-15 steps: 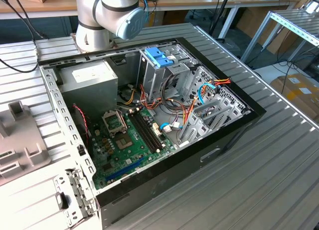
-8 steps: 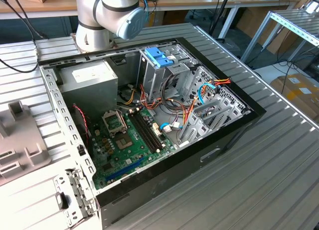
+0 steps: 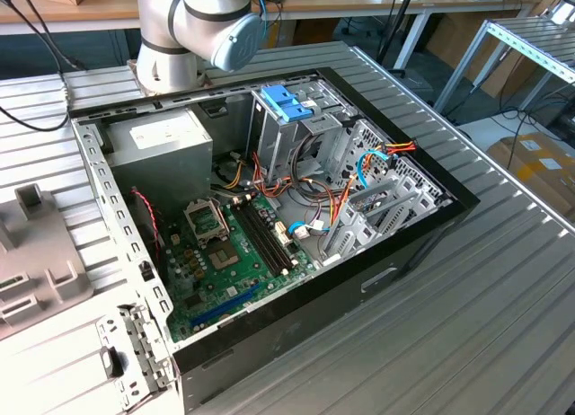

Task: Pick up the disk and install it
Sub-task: 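Pick up the disk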

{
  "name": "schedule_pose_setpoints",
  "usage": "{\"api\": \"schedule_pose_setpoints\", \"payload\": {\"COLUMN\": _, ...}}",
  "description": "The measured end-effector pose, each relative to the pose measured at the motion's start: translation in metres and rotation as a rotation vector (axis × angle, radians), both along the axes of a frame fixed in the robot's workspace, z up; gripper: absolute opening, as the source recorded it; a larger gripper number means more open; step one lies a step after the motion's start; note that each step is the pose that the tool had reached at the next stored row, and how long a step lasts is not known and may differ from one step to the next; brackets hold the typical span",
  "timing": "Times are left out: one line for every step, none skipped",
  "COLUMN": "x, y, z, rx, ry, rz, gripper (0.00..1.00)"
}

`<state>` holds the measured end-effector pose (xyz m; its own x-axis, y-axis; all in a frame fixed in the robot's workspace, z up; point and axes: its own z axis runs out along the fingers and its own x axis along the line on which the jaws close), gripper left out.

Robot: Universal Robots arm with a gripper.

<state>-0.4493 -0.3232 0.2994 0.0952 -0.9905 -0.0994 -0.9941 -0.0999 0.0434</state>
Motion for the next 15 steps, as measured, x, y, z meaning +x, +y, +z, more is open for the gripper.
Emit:
{"api": "schedule_pose_setpoints", "payload": {"x": 0.0002, "y": -0.0005, "z": 0.0002, "rx": 0.0000, "ry": 0.0000, "rz": -0.001, "gripper": 0.37}}
{"api": "schedule_pose_setpoints", "payload": {"x": 0.0003, "y": -0.0008, "z": 0.0003, "rx": 0.0000, "ry": 0.0000, "rz": -0.001, "gripper": 0.37}}
{"api": "schedule_pose_setpoints", "payload": {"x": 0.0005, "y": -0.0017, "z": 0.0004, "rx": 0.0001, "ry": -0.0002, "rz": -0.001, "gripper": 0.37}}
{"api": "schedule_pose_setpoints", "payload": {"x": 0.0007, "y": -0.0021, "z": 0.0004, "rx": 0.0003, "ry": -0.0001, "rz": -0.001, "gripper": 0.37}}
{"api": "schedule_pose_setpoints", "payload": {"x": 0.0007, "y": -0.0025, "z": 0.0005, "rx": 0.0004, "ry": 0.0001, "rz": -0.001, "gripper": 0.37}}
{"api": "schedule_pose_setpoints", "payload": {"x": 0.0009, "y": -0.0029, "z": 0.0005, "rx": 0.0006, "ry": 0.0001, "rz": -0.001, "gripper": 0.37}}
{"api": "schedule_pose_setpoints", "payload": {"x": 0.0010, "y": -0.0032, "z": 0.0007, "rx": 0.0009, "ry": 0.0000, "rz": -0.002, "gripper": 0.37}}
{"api": "schedule_pose_setpoints", "payload": {"x": 0.0010, "y": -0.0034, "z": 0.0015, "rx": 0.0011, "ry": 0.0001, "rz": -0.002, "gripper": 0.37}}
{"api": "schedule_pose_setpoints", "payload": {"x": 0.0012, "y": -0.0034, "z": 0.0025, "rx": 0.0015, "ry": 0.0001, "rz": -0.002, "gripper": 0.37}}
{"api": "schedule_pose_setpoints", "payload": {"x": 0.0012, "y": -0.0035, "z": 0.0032, "rx": 0.0019, "ry": 0.0002, "rz": -0.002, "gripper": 0.37}}
{"api": "schedule_pose_setpoints", "payload": {"x": 0.0012, "y": -0.0035, "z": 0.0041, "rx": 0.0027, "ry": 0.0001, "rz": -0.002, "gripper": 0.37}}
{"api": "schedule_pose_setpoints", "payload": {"x": 0.0013, "y": -0.0035, "z": 0.0049, "rx": 0.0039, "ry": 0.0001, "rz": -0.001, "gripper": 0.37}}
{"api": "schedule_pose_setpoints", "payload": {"x": 0.0014, "y": -0.0036, "z": 0.0059, "rx": 0.0063, "ry": 0.0002, "rz": -0.001, "gripper": 0.37}}
{"api": "schedule_pose_setpoints", "payload": {"x": 0.0014, "y": -0.0038, "z": 0.0065, "rx": 0.0101, "ry": 0.0000, "rz": -0.001, "gripper": 0.37}}
{"api": "schedule_pose_setpoints", "payload": {"x": 0.0015, "y": -0.0038, "z": 0.0070, "rx": 0.0133, "ry": 0.0000, "rz": -0.002, "gripper": 0.37}}
